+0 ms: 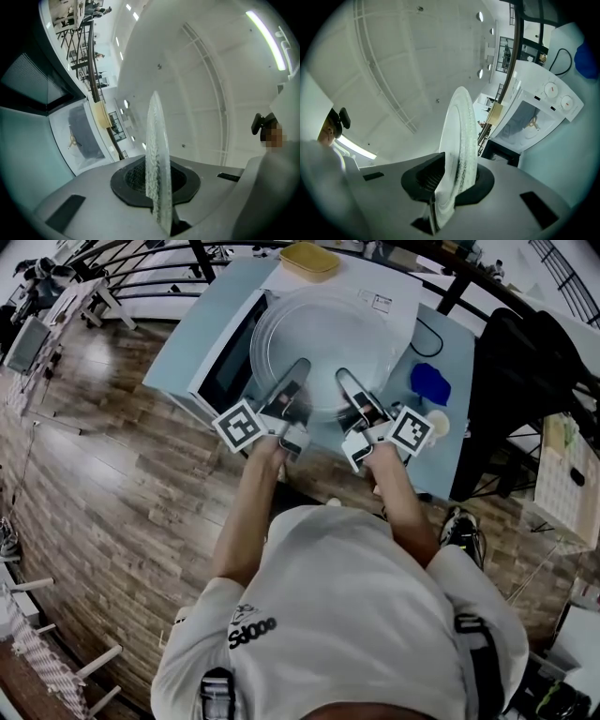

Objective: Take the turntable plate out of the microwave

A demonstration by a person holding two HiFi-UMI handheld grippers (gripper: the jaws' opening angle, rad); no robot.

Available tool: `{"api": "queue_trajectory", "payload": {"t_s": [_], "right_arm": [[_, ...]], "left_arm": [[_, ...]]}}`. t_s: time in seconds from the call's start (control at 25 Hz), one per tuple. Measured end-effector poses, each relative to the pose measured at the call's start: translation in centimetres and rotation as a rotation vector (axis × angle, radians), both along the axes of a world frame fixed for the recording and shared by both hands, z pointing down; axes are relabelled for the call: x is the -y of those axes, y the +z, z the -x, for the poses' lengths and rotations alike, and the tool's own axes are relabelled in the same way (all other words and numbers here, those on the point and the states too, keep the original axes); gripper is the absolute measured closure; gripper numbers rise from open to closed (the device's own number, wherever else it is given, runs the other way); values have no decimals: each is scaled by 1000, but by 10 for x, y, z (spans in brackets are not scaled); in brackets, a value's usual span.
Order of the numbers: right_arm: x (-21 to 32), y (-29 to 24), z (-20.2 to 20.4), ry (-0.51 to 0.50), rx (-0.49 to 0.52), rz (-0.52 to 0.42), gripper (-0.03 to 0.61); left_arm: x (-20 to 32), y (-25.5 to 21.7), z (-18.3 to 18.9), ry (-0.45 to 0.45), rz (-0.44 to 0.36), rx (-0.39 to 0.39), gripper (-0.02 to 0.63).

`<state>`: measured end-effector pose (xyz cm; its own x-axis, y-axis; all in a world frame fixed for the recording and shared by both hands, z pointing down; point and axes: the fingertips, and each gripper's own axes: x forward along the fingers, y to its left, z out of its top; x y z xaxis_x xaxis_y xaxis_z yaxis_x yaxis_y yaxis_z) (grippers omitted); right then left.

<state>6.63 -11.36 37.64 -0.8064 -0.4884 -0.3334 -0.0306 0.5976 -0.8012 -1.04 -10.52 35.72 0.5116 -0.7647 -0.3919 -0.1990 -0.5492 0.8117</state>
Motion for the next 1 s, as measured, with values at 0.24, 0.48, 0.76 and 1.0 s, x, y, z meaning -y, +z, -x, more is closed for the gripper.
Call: {"api": "queue_trajectory", "payload": {"t_s": [0.24,0.48,0.76,1.0], "right_arm": [[2,6,-8,9,-16,3,531],[4,11,-13,14,-22,19,531],[2,9,-15,19,-17,4,531],[2,10,-17,25,-21,6,531]], "left_arm": [[3,7,-8,6,19,-7,578],[5,10,-13,8,32,-10,578],[4,11,-15,9,38,-10,578],[3,9,-17,14,35,-21,578]]}}
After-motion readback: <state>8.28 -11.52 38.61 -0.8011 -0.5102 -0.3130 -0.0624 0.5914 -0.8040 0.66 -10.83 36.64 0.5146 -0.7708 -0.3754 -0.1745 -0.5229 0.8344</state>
